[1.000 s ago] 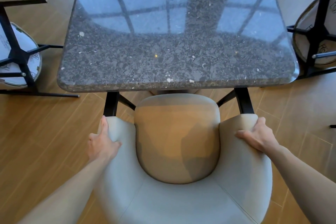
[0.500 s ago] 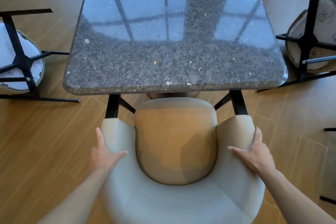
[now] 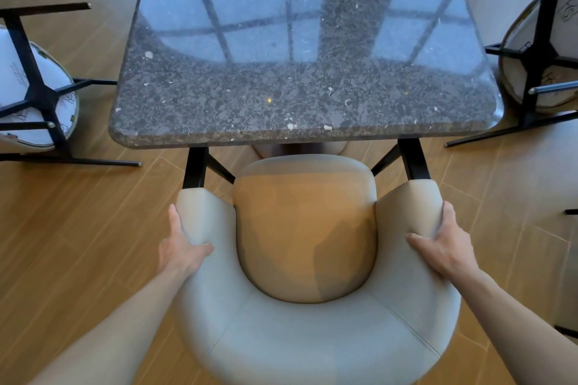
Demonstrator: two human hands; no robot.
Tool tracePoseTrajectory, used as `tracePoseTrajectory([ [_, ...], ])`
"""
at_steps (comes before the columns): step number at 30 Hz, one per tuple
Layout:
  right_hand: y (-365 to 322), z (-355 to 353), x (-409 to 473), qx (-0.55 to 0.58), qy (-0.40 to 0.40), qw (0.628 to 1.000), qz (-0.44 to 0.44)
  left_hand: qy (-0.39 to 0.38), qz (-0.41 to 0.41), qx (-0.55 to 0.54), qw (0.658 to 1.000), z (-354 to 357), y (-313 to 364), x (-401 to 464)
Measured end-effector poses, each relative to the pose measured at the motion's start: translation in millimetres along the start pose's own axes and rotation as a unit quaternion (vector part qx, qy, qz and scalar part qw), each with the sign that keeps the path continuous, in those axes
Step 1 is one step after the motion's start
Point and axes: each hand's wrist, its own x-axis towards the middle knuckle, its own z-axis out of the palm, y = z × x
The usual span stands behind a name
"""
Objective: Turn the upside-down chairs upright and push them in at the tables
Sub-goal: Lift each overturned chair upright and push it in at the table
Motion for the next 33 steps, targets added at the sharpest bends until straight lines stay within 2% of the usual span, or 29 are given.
tracePoseTrajectory([
  [33,-11.0,-3.8,18.1,-0.004,-0.007,1.0,-0.015,-0.001,0.003,-0.011,1.0,-2.3,3.6,5.8],
])
